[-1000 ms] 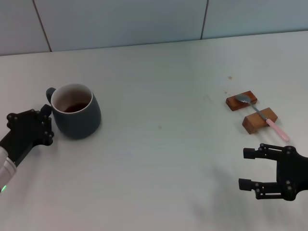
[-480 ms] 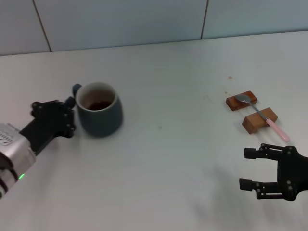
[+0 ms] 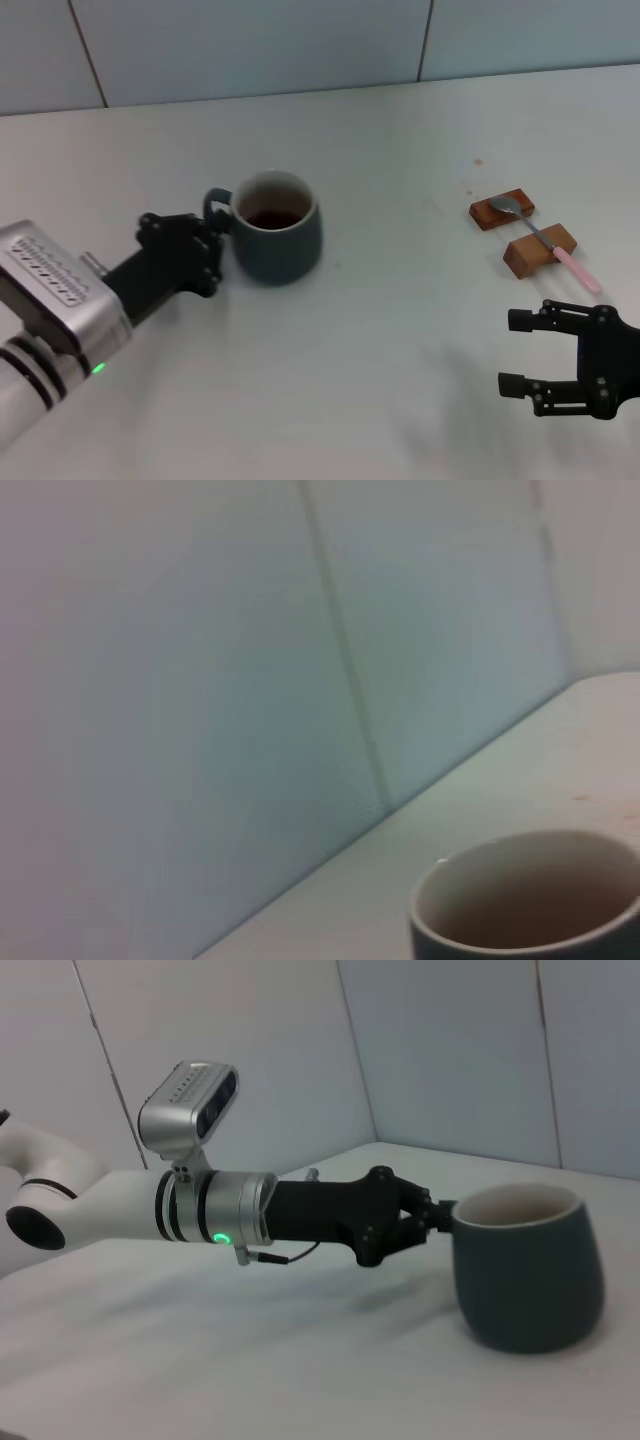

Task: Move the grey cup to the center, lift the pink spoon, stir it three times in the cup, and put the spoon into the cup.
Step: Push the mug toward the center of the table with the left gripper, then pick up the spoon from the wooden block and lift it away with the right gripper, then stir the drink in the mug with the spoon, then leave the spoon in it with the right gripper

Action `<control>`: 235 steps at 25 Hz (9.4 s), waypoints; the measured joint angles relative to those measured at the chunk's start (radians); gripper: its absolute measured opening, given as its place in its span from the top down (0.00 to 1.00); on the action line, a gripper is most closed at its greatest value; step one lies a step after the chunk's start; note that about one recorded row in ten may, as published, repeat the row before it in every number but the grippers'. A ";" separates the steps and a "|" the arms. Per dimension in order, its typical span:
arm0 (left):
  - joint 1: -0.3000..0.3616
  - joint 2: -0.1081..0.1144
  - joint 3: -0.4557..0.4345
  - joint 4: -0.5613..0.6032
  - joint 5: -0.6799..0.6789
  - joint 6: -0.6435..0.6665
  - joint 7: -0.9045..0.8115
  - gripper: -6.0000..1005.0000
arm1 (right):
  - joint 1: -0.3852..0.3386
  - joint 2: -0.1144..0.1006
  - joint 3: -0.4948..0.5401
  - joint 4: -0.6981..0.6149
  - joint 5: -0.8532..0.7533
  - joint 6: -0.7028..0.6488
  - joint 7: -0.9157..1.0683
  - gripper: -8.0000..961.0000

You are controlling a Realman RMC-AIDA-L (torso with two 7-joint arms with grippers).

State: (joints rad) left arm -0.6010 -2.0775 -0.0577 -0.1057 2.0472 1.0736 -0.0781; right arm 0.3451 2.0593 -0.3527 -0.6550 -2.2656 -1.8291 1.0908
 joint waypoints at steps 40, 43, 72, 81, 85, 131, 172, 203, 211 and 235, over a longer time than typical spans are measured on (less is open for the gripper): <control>0.122 0.099 0.382 0.542 0.138 0.716 -0.881 0.89 | 0.007 -0.003 0.005 0.008 0.054 0.024 -0.003 0.22; 0.151 0.110 0.377 0.582 0.133 0.751 -0.895 0.89 | 0.005 0.000 0.011 0.008 0.055 0.028 -0.003 0.23; 0.205 0.123 0.367 0.667 0.116 0.783 -0.920 0.26 | -0.016 0.004 0.024 0.035 0.068 0.035 0.020 0.24; 0.210 0.127 0.378 0.688 0.123 0.793 -0.924 0.18 | -0.035 0.005 0.174 0.155 0.146 -0.102 0.164 0.25; 0.211 0.129 0.379 0.690 0.120 0.803 -0.933 0.17 | -0.069 0.005 0.276 0.284 0.251 -0.153 0.284 0.25; 0.211 0.127 0.372 0.716 0.116 0.853 -0.938 0.17 | -0.164 -0.003 0.495 0.393 0.108 0.299 0.949 0.27; 0.200 0.132 0.361 0.716 0.085 0.852 -0.945 0.17 | -0.056 -0.012 0.483 0.397 0.095 0.393 0.967 0.29; 0.194 0.130 0.351 0.711 0.078 0.855 -0.945 0.17 | -0.046 0.004 0.485 0.397 0.132 0.418 0.908 0.69; 0.195 0.130 0.351 0.708 0.078 0.858 -0.946 0.17 | -0.037 0.020 0.489 0.405 0.270 0.382 0.483 0.87; 0.190 0.090 0.351 0.704 0.077 0.845 -0.948 0.17 | 0.120 -0.109 0.024 -0.414 0.419 -0.128 0.714 0.87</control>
State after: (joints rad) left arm -0.4109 -1.9871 0.2930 0.5979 2.1239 1.9190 -1.0257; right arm 0.4652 1.9504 -0.3290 -1.0688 -1.8463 -1.9567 1.8044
